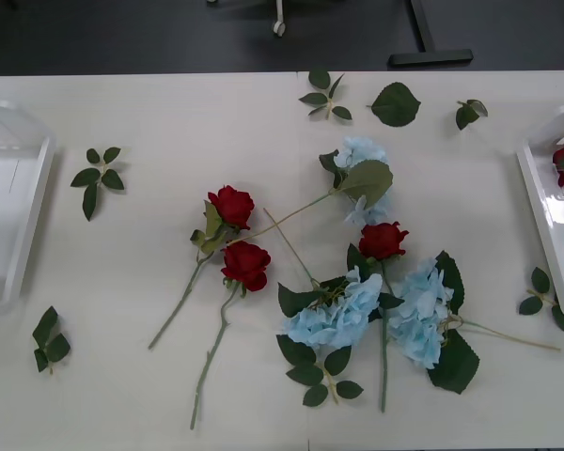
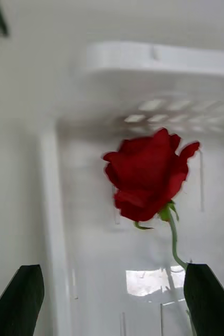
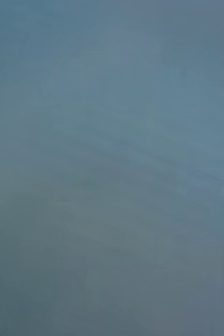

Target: Place the red flowers into the right box and the blue flowers into the left box. If a person shows an open palm, hand one flower to the person first, then continue sorting.

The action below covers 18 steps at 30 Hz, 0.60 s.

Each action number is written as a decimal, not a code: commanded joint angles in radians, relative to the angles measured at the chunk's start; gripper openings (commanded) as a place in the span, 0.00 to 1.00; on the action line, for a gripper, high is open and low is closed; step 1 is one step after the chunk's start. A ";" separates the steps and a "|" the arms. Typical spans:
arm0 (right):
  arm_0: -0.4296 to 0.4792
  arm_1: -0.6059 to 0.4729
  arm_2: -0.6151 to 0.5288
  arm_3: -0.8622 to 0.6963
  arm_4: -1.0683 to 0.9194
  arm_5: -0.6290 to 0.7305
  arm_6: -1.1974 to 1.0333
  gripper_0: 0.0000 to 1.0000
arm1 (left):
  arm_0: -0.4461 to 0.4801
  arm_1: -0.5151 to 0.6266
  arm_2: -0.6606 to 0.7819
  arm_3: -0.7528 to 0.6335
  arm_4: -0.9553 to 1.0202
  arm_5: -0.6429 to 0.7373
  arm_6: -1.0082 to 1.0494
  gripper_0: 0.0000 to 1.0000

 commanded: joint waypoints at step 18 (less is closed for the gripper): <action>0.044 -0.149 -0.007 -0.189 -0.502 0.133 1.084 0.90 | -0.004 -0.007 -0.075 0.073 -0.258 -0.130 -0.096 0.59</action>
